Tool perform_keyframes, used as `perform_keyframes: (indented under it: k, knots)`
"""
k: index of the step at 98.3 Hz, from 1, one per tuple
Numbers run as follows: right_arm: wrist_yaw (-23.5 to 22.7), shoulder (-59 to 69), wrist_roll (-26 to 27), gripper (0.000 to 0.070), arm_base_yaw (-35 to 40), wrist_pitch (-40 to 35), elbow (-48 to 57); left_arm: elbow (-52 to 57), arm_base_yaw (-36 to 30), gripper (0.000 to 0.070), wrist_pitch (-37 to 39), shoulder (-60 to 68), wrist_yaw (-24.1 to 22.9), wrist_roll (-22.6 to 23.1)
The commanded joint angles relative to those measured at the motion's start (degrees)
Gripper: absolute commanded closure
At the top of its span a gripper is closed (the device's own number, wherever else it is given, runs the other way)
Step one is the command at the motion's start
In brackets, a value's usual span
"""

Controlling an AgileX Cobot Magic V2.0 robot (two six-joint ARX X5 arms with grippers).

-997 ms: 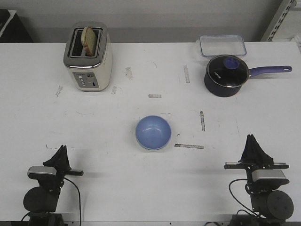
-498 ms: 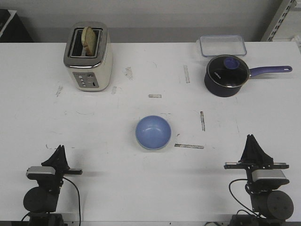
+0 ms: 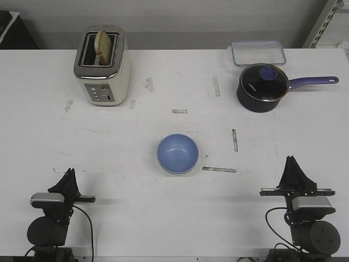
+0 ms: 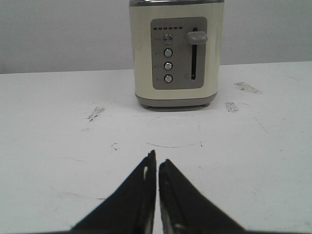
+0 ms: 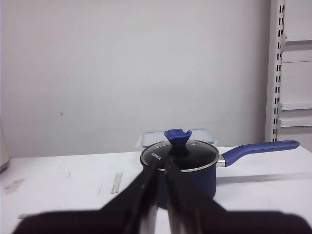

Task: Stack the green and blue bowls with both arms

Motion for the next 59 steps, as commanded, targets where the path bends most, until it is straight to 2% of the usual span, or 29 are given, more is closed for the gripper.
perform_keyframes:
  k: [1,39,59]
  knots:
    - [0.2,0.0,0.4,0.0688,0.0,0.7,0.1,-1.2,0.0,0.0699,0.9,-0.1,0.1,0.1]
    - [0.3,-0.1,0.0,0.0688,0.0,0.5,-0.5,-1.2,0.0,0.0699,0.9,-0.1,0.1,0.1]
    - [-0.3,-1.3,-0.3,0.0688,0.2,1.0,-4.4,-1.2,0.0,0.0699,0.8,-0.1,0.1,0.1]
